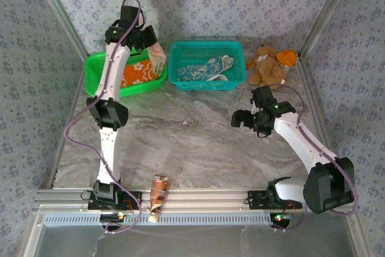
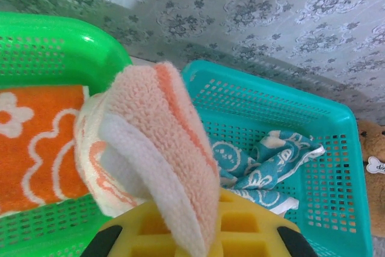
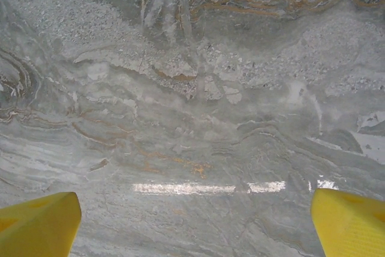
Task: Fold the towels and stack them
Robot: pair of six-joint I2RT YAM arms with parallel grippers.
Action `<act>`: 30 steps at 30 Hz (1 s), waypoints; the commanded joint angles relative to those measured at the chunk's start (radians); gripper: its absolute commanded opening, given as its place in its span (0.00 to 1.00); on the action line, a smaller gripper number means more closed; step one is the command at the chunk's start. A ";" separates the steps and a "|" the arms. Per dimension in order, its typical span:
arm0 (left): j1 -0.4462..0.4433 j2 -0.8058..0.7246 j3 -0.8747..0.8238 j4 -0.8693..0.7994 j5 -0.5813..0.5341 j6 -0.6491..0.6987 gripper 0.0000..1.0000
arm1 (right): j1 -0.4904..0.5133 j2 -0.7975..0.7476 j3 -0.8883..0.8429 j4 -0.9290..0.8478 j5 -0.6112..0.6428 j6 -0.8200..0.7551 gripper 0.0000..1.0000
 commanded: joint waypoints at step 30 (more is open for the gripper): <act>-0.016 0.001 0.044 0.045 0.105 -0.020 0.00 | -0.034 0.059 -0.010 0.036 -0.061 -0.025 1.00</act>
